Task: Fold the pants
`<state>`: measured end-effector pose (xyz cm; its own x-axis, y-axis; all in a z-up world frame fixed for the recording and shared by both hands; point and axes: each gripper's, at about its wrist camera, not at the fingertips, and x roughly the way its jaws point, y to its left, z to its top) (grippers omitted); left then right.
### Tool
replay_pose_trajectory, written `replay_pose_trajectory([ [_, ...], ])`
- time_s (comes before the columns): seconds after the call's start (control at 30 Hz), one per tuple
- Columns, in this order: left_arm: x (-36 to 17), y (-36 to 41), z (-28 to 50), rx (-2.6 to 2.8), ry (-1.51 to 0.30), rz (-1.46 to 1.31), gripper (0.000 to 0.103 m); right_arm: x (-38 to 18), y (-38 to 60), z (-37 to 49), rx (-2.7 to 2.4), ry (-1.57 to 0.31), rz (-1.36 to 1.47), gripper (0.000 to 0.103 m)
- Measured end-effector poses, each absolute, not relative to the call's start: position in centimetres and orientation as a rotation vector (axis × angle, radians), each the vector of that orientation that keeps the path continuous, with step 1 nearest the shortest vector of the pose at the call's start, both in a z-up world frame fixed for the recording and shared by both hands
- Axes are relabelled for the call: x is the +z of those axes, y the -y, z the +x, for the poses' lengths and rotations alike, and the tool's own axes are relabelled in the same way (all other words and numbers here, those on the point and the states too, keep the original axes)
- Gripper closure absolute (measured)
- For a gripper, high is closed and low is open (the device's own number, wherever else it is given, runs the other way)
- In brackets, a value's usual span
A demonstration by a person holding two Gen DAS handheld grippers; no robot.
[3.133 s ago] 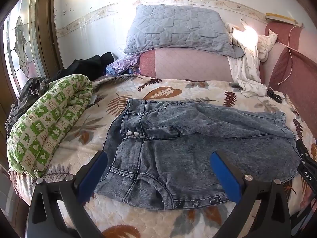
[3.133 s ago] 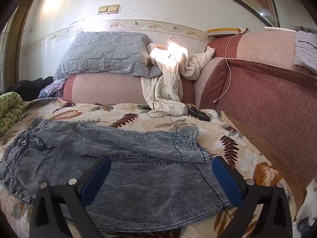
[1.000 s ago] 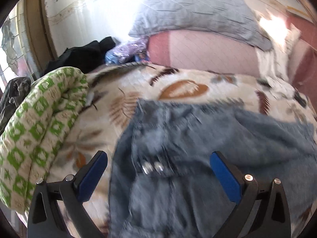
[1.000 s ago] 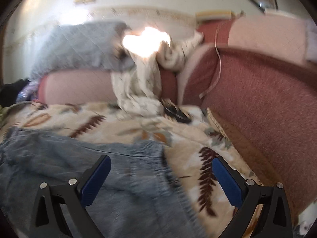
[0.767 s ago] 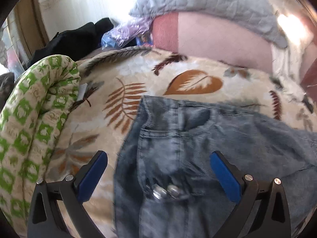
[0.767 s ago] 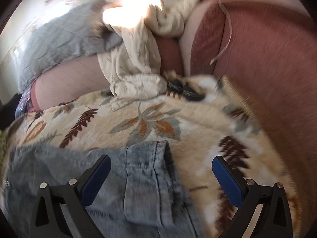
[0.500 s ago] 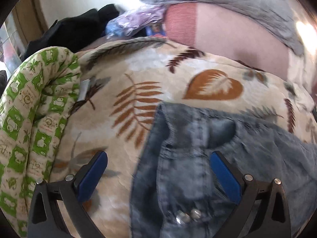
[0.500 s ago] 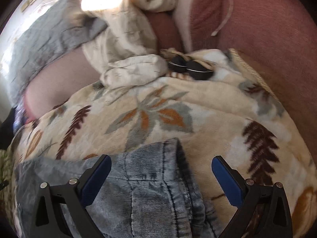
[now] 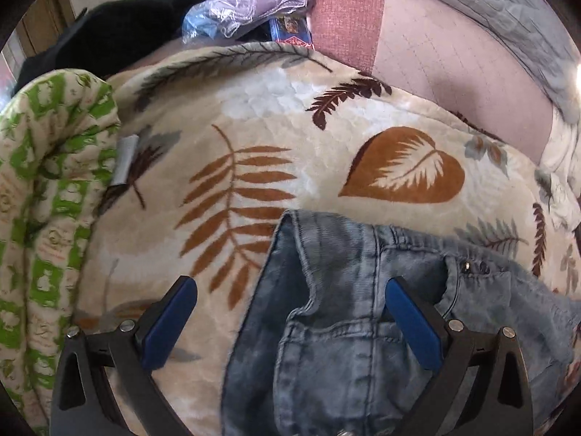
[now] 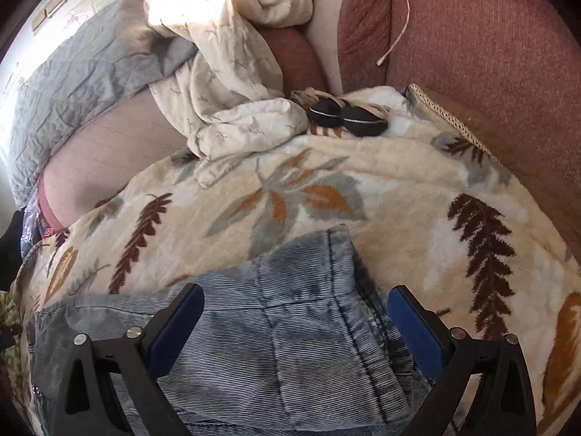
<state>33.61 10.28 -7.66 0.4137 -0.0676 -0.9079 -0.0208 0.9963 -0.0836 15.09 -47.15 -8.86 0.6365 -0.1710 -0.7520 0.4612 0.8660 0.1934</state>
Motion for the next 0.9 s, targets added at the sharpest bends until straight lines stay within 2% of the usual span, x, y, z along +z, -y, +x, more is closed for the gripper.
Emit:
replay_pose_trajectory([
  [0.07,-8.0,-10.2,33.9,-0.030,-1.154,-0.096,0.004,-9.1,47.4,15.2,-0.372,-0.805,0.396,0.000],
  [0.17,-8.8,-10.0,34.5,-0.033,-1.180,-0.107,0.014,-9.2,47.4,15.4,-0.360,-0.803,0.396,0.001],
  [0.27,-9.7,-9.8,35.2,-0.057,-1.215,-0.139,0.036,-9.2,47.4,15.7,-0.353,-0.802,0.393,0.001],
  [0.33,-10.1,-9.7,35.4,-0.064,-1.226,-0.149,0.042,-9.2,47.5,15.8,-0.352,-0.798,0.395,0.001],
  [0.4,-10.1,-9.5,35.6,-0.082,-1.221,-0.155,0.059,-9.2,47.6,15.8,-0.352,-0.796,0.397,0.001],
  [0.57,-9.9,-8.6,35.8,-0.127,-1.211,-0.155,0.093,-9.2,48.3,16.0,-0.318,-0.790,0.420,0.002],
  [0.77,-8.8,-8.3,34.9,-0.157,-1.142,-0.146,0.100,-8.9,48.7,16.0,-0.254,-0.791,0.420,0.012],
  [0.9,-7.5,-8.3,34.2,-0.188,-1.099,-0.159,0.100,-9.6,49.3,16.2,-0.217,-0.818,0.460,0.026],
])
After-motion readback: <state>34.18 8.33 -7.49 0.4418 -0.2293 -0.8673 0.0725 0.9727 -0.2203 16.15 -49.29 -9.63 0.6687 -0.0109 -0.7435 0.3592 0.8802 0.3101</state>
